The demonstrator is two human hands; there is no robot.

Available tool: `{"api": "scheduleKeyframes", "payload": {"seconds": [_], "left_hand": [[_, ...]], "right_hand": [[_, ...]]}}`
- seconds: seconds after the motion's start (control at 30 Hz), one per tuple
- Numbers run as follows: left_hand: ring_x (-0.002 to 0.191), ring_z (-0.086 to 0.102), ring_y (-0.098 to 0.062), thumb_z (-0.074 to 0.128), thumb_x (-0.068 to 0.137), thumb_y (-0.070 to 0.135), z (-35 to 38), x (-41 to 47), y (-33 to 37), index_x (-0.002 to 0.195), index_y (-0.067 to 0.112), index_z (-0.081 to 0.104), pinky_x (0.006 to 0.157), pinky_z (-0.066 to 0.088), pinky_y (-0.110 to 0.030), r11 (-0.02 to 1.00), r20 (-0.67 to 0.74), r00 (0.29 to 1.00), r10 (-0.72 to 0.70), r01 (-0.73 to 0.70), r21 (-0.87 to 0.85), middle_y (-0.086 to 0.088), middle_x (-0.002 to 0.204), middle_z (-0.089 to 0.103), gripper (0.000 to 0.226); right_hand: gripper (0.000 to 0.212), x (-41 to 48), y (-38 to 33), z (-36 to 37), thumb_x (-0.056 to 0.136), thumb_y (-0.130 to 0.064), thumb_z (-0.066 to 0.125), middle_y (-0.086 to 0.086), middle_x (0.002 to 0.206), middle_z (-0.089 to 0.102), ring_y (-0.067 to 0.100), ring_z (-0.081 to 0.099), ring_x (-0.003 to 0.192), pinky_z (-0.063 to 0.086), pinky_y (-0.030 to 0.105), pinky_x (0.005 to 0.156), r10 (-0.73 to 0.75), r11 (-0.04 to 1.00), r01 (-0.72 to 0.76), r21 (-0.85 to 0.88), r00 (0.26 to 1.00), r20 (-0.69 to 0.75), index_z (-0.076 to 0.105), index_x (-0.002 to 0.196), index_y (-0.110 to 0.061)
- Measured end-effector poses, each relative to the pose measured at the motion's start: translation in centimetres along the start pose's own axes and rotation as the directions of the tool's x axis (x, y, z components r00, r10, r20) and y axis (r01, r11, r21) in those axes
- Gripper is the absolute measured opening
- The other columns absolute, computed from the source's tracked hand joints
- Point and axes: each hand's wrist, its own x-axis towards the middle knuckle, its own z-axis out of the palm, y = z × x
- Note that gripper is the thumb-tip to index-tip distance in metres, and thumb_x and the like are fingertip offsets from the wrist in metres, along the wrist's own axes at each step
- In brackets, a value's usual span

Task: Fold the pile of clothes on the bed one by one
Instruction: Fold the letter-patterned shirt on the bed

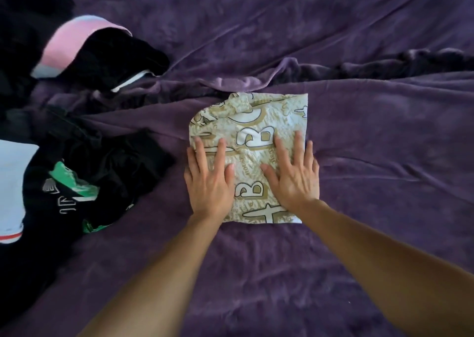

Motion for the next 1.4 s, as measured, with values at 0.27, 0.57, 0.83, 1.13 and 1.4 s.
{"api": "scheduleKeyframes", "payload": {"seconds": [0.27, 0.57, 0.83, 1.13, 1.4], "left_hand": [[0.081, 0.061, -0.038, 0.053, 0.094, 0.030, -4.1, -2.1, 0.8, 0.147, 0.036, 0.026, 0.071, 0.049, -0.041, 0.962, 0.153, 0.984, -0.091, 0.127, -0.243, -0.011, 0.118, 0.042, 0.059], [0.077, 0.060, -0.034, 0.049, 0.096, 0.031, -11.6, -9.5, 8.1, 0.141, 0.035, 0.036, 0.073, 0.047, -0.039, 0.950, 0.137, 0.991, 0.012, 0.031, -0.312, -0.004, 0.112, 0.041, 0.047], [0.078, 0.062, -0.030, 0.040, 0.099, 0.034, -14.6, -17.4, 22.1, 0.141, 0.034, 0.036, 0.071, 0.051, -0.039, 0.922, 0.091, 0.979, 0.183, -0.139, -0.363, -0.001, 0.114, 0.042, 0.043], [0.091, 0.062, -0.026, 0.043, 0.097, 0.035, -14.2, -28.2, 43.6, 0.139, 0.035, 0.039, 0.080, 0.048, -0.037, 0.833, 0.014, 0.934, 0.357, -0.311, -0.457, 0.003, 0.118, 0.043, 0.042], [0.102, 0.059, -0.028, 0.048, 0.096, 0.031, -14.7, -34.0, 58.0, 0.140, 0.028, 0.043, 0.088, 0.046, -0.035, 0.739, -0.046, 0.906, 0.421, -0.372, -0.561, -0.005, 0.122, 0.046, 0.045]], "right_hand": [[0.054, -4.0, -3.3, -2.1, 0.095, -0.045, 0.047, 0.009, 0.147, 0.033, 0.033, 0.059, 0.106, 0.046, 0.038, 0.070, 0.143, 0.959, -0.144, 0.245, 0.990, 0.021, 0.026, 0.144, -0.035], [0.042, -12.7, 2.3, -11.5, 0.095, -0.044, 0.050, 0.002, 0.136, 0.042, 0.027, 0.061, 0.097, 0.042, 0.033, 0.063, 0.110, 0.971, -0.086, 0.223, 0.989, -0.096, 0.038, 0.133, -0.034], [0.036, -22.1, 15.1, -20.3, 0.095, -0.043, 0.051, 0.006, 0.141, 0.042, 0.029, 0.061, 0.103, 0.040, 0.031, 0.061, 0.143, 0.980, -0.104, 0.169, 0.960, -0.240, 0.048, 0.129, -0.031], [0.037, -34.0, 34.7, -29.3, 0.095, -0.046, 0.045, 0.004, 0.147, 0.035, 0.028, 0.056, 0.113, 0.049, 0.039, 0.076, 0.305, 0.951, -0.258, 0.173, 0.877, -0.370, 0.045, 0.130, -0.036], [0.043, -38.6, 48.2, -37.1, 0.095, -0.050, 0.044, 0.000, 0.148, 0.035, 0.026, 0.055, 0.115, 0.048, 0.037, 0.079, 0.282, 0.959, -0.258, 0.116, 0.855, -0.436, 0.043, 0.136, -0.037]]}}
